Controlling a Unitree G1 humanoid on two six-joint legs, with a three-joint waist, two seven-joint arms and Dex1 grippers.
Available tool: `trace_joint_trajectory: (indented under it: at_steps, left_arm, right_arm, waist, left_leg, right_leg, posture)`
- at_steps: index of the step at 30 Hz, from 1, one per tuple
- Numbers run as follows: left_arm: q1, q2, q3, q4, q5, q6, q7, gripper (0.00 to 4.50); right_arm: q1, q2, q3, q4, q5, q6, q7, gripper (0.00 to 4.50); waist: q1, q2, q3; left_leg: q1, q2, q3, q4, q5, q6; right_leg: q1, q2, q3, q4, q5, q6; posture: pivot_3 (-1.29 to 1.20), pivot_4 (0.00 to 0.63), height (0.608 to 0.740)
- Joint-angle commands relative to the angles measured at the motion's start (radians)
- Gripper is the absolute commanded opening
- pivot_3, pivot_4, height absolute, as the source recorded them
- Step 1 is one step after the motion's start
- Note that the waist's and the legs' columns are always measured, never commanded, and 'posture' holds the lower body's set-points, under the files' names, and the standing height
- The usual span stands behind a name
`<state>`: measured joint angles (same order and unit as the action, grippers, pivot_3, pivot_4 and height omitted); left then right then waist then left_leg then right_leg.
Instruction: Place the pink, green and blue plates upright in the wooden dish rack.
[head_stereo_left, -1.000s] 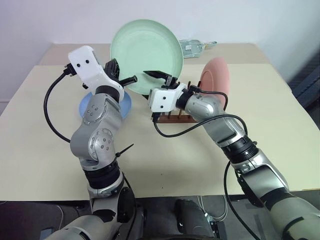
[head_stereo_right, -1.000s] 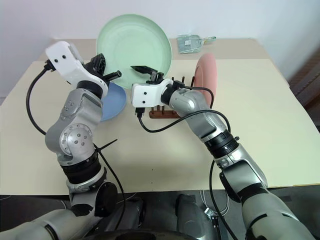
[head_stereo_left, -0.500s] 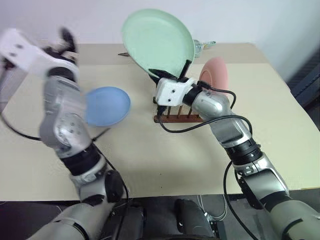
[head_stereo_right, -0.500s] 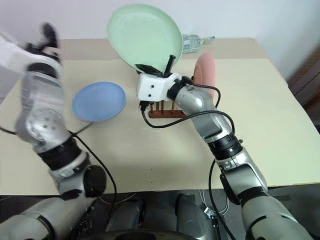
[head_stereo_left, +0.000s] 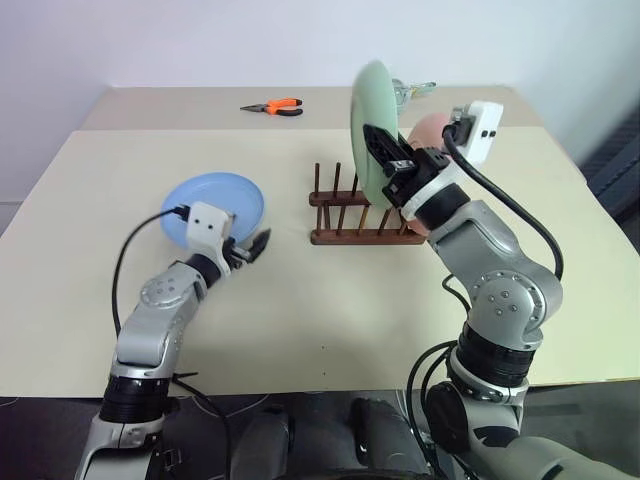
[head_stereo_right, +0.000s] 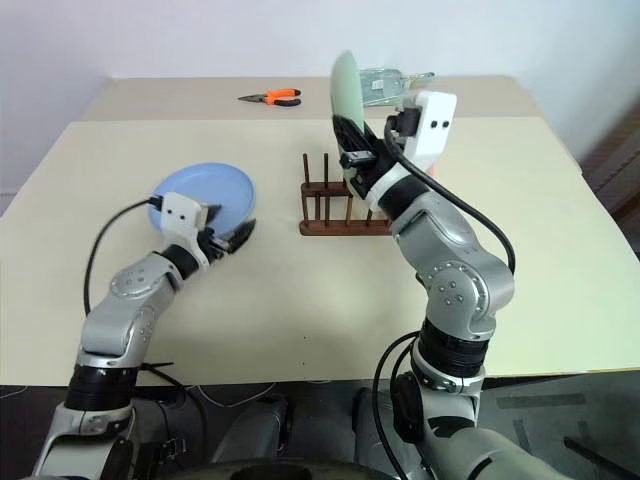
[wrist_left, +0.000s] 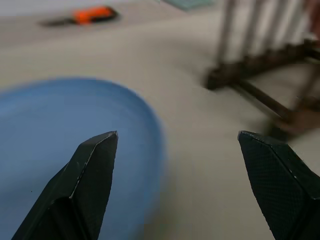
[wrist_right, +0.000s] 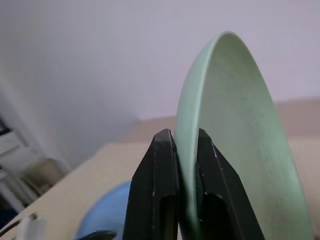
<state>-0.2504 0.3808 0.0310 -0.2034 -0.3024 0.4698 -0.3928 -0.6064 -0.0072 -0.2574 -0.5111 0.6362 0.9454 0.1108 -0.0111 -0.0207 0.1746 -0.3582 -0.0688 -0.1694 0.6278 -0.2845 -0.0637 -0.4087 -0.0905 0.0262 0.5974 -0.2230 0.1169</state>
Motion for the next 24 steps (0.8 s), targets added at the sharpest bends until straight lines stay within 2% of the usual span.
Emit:
trace_joint_trajectory:
  at_steps: [1, 9, 14, 15, 16, 20, 24]
  left_arm:
    - [-0.022, -0.015, -0.001, -0.065, -0.019, -0.021, -0.019, 3.95]
    - [-0.015, -0.045, -0.020, -0.089, -0.003, -0.003, -0.008, 3.95]
    - [-0.004, -0.054, -0.005, -0.101, -0.018, 0.013, 0.000, 4.02]
    - [-0.002, -0.060, 0.003, -0.103, -0.029, 0.019, 0.003, 4.50]
    - [-0.002, -0.067, 0.011, -0.106, -0.043, 0.026, 0.003, 4.50]
    - [-0.018, -0.098, 0.046, -0.097, -0.036, 0.040, 0.070, 4.50]
    - [-0.052, -0.140, 0.104, -0.073, -0.020, 0.028, 0.174, 4.50]
  right_arm:
    - [-0.023, -0.013, -0.009, -0.035, 0.038, -0.004, -0.037, 0.00]
    - [-0.084, -0.032, -0.070, 0.084, 0.122, 0.012, -0.091, 0.00]
    - [-0.127, -0.094, -0.024, 0.137, 0.067, -0.023, -0.086, 2.03]
    - [-0.134, -0.123, 0.008, 0.143, 0.029, -0.045, -0.072, 2.55]
    - [-0.140, -0.160, 0.056, 0.148, -0.023, -0.079, -0.050, 2.98]
    - [-0.162, -0.297, 0.227, 0.160, -0.217, -0.249, 0.047, 2.98]
    - [-0.186, -0.336, 0.273, 0.177, -0.316, -0.389, 0.088, 2.98]
  waist:
    - [-0.002, 0.001, -0.001]
    - [-0.003, 0.002, -0.002]
    - [-0.003, 0.002, -0.002]
    - [-0.003, 0.003, -0.002]
    - [-0.003, 0.003, -0.002]
    - [-0.005, 0.003, -0.002]
    - [-0.005, 0.002, -0.002]
  left_leg:
    - [0.001, 0.000, 0.000, 0.000, 0.000, 0.000]
    - [0.001, 0.000, 0.001, 0.001, 0.000, 0.000]
    - [0.001, 0.000, 0.001, 0.001, 0.000, 0.000]
    - [0.001, 0.000, 0.001, 0.001, 0.000, 0.000]
    - [0.001, 0.000, 0.001, 0.001, 0.000, 0.000]
    - [0.001, 0.000, 0.001, 0.001, 0.000, 0.000]
    - [0.001, 0.001, 0.001, 0.001, 0.000, 0.000]
  right_leg:
    - [0.001, 0.000, 0.000, 0.000, 0.001, 0.001]
    - [0.002, 0.001, 0.000, 0.000, 0.001, 0.002]
    - [0.002, 0.001, 0.000, -0.001, 0.001, 0.002]
    - [0.002, 0.001, 0.000, -0.001, 0.001, 0.002]
    - [0.002, 0.001, 0.000, -0.001, 0.001, 0.002]
    - [0.002, 0.001, 0.000, -0.001, 0.001, 0.002]
    - [0.002, 0.001, 0.000, -0.001, 0.001, 0.002]
  posture:
    - [0.00, 0.150, 0.740]
    - [0.00, 0.150, 0.740]
    - [0.00, 0.150, 0.740]
    - [0.00, 0.150, 0.740]
    - [0.00, 0.150, 0.740]
    - [0.00, 0.150, 0.740]
    - [0.00, 0.150, 0.740]
